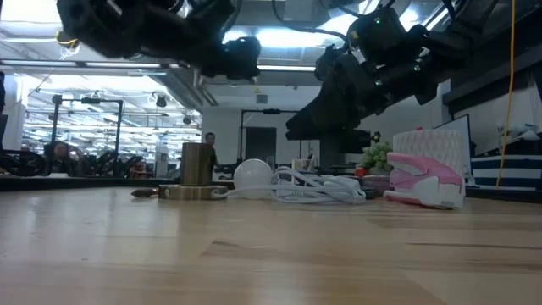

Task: Screw lightbulb
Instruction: Insert the lightbulb into the gold lamp

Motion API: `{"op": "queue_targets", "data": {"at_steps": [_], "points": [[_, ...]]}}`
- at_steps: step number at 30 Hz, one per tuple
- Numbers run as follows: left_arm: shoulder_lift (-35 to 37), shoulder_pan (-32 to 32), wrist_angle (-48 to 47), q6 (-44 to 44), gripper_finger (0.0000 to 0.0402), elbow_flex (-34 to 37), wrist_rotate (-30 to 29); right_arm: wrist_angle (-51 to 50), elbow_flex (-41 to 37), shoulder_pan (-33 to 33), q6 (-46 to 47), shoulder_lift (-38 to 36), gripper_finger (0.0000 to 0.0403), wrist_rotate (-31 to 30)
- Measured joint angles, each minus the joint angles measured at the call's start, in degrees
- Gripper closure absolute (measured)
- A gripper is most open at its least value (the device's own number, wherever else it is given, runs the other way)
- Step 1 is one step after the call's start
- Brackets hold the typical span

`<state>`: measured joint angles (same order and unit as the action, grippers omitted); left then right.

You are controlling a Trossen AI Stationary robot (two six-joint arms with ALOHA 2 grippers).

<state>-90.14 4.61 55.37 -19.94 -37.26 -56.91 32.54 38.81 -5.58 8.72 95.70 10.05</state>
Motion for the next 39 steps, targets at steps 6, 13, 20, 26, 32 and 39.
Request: {"op": "queue_targets", "data": {"at_steps": [6,13,20,26,32,39], "points": [[13.0,-8.3,-25.5,10.4,0.0270,0.0,14.2,-0.6,0.0,0.0,2.0,0.0,0.0205,3.1],[18.6,-17.9,-42.7,12.5,0.0271,0.0,38.4,-0.7,0.0,0.0,4.6,0.0,0.0205,1.7],[17.9,-22.5,-52.2,2.8,0.0271,0.0,43.8,-2.4,0.0,1.2,7.8,-0.1,0.0205,-0.1],[17.9,-25.0,-61.8,3.7,0.0271,0.0,43.7,-7.5,0.0,5.2,7.9,-0.1,0.0205,-7.8],[17.4,-24.4,-69.2,9.8,0.0271,0.0,44.0,-8.6,0.0,6.1,8.0,-0.1,0.0205,-9.8],[14.1,-18.0,-72.6,17.9,0.0271,0.3,47.9,-8.7,0.0,6.0,8.0,-0.1,0.0205,-9.5]]}}
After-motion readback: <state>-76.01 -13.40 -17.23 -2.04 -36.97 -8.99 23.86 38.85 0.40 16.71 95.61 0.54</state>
